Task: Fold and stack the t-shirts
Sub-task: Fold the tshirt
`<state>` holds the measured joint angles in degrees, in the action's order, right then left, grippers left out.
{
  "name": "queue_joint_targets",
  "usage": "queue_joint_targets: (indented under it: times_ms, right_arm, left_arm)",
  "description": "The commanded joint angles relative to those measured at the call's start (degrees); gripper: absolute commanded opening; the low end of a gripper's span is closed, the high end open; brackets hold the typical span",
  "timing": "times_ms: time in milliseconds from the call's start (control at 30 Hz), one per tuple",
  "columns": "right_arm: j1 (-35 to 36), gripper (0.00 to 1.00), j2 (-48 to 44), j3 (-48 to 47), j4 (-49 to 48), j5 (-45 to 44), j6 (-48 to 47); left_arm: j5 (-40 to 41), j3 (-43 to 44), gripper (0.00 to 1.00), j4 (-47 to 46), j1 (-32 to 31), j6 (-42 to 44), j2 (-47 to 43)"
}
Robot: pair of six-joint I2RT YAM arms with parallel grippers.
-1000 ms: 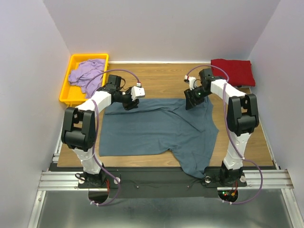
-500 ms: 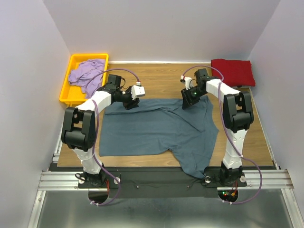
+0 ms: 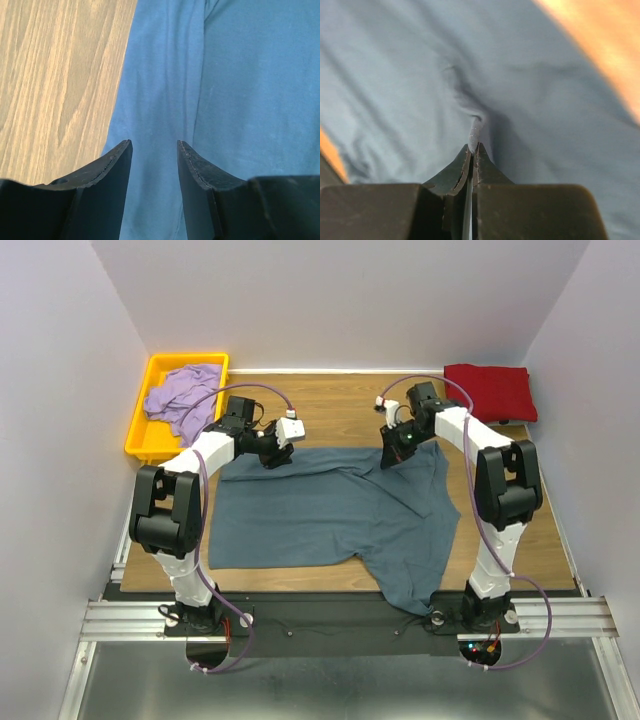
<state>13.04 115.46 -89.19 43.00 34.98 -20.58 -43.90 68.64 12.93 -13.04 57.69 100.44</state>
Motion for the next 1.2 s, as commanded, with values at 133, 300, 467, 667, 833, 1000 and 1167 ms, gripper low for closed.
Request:
queue_joint_targets:
  times_ms: [133, 300, 467, 667, 833, 1000, 1167]
  right_arm:
    - [8.5, 0.01, -7.0, 7.5, 2.3, 2.1, -0.7]
    - [9.7, 0.01, -7.0, 11.5, 2.3, -2.3, -2.5]
    - [10.1, 0.02, -7.8, 13.9, 2.3, -3.6, -4.0]
    - [9.9, 0.33, -9.9, 13.2, 3.7, -4.0, -3.9]
    - [5.4, 0.39, -11.8, 8.3, 4.0, -3.3, -0.6]
    - [-3.6, 0.41, -9.8, 2.3, 3.3, -6.8, 1.7]
    - [-9.6, 0.39, -7.2, -0.5, -0.8, -15.8, 6.2]
  left_arm:
    - [-1.7, 3.1, 0.47, -1.2, -0.2, -5.7, 0.5]
    - [-2.2, 2.5, 0.41, -0.3, -1.8, -5.7, 1.8]
    - [-2.0, -0.3, 0.40, -2.0, -5.0, -5.8, 2.5]
    - [2.1, -1.6, 0.44, -4.5, -8.7, -6.8, 4.6]
    - [4.8, -0.4, 0.41, -0.7, -9.6, -4.6, 5.1]
    - [2.6, 0.8, 0.44, 1.7, -5.5, -6.2, 1.3]
    - [3.2, 3.2, 0.49, 1.0, 0.1, -11.4, -0.7]
